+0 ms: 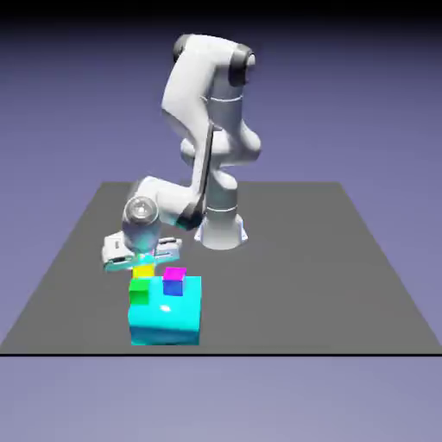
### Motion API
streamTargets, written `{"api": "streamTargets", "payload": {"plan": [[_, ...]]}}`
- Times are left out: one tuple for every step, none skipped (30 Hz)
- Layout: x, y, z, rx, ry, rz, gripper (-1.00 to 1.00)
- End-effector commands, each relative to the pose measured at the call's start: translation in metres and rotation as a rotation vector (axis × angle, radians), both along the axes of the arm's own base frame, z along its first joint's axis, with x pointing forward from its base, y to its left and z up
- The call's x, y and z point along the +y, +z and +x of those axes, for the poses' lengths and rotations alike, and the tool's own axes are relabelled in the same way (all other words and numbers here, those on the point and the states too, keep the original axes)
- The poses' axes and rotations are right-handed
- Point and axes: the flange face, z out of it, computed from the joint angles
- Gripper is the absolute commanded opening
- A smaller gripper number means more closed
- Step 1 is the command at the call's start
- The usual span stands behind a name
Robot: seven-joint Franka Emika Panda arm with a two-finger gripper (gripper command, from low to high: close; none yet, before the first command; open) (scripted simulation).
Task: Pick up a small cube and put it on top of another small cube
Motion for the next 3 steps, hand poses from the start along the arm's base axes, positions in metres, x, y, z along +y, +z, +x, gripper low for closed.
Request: {"api": "streamTargets", "payload": {"plan": [[0.0,0.0,0.0,0.0,0.001,-0.002,1.0],[0.0,0.0,0.0,0.0,0.001,-0.002,1.0],[0.002,0.014,0.007,0.0,0.002,-0.002,1.0]]}}
